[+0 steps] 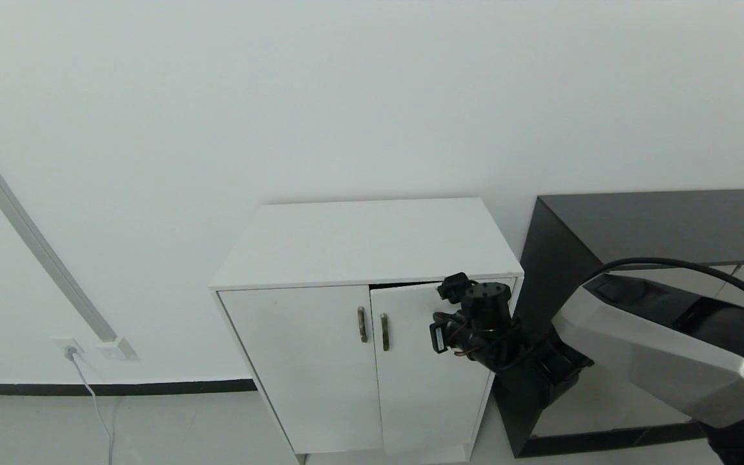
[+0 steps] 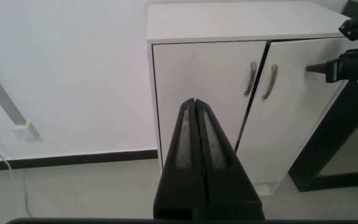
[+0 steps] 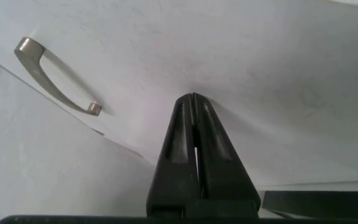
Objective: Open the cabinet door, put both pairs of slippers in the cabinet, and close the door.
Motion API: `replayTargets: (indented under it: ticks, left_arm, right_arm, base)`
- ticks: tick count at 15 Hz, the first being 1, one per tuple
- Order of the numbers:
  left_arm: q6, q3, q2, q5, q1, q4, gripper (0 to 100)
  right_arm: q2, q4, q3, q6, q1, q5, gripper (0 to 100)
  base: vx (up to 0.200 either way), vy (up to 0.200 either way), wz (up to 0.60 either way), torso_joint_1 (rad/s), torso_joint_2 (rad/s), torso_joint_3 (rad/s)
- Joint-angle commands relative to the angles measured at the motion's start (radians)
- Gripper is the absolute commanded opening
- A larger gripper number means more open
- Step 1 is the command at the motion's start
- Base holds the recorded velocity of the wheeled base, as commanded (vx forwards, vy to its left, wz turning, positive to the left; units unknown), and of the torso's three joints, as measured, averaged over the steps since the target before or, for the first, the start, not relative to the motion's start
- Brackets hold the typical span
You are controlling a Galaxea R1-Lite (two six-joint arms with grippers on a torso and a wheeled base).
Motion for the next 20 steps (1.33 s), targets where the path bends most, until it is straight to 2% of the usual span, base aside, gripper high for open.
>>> replayTargets:
  ticks: [1, 16, 20]
  left_arm:
    - [0.000, 0.001, 0.000, 0.001, 0.000, 0.000, 0]
    - [0.000, 0.000, 0.000, 0.001, 0.000, 0.000, 0]
    - [0.001, 0.000, 0.000, 0.000, 0.000, 0.000, 0]
  right_arm:
    - [0.007, 0.012, -0.025, 0.002, -0.001, 0.000, 0]
    - [0.009, 0.028, -0.054, 0.002, -0.015, -0.001, 0]
    - [-0.131, -0.006, 0.113, 0.005, -0.006, -0.004, 0]
  base:
    - [0.000, 0.000, 0.00, 0.000, 0.00, 0.000]
    - [0.000, 0.000, 0.00, 0.000, 0.00, 0.000]
    - [0.000, 0.000, 0.00, 0.000, 0.00, 0.000]
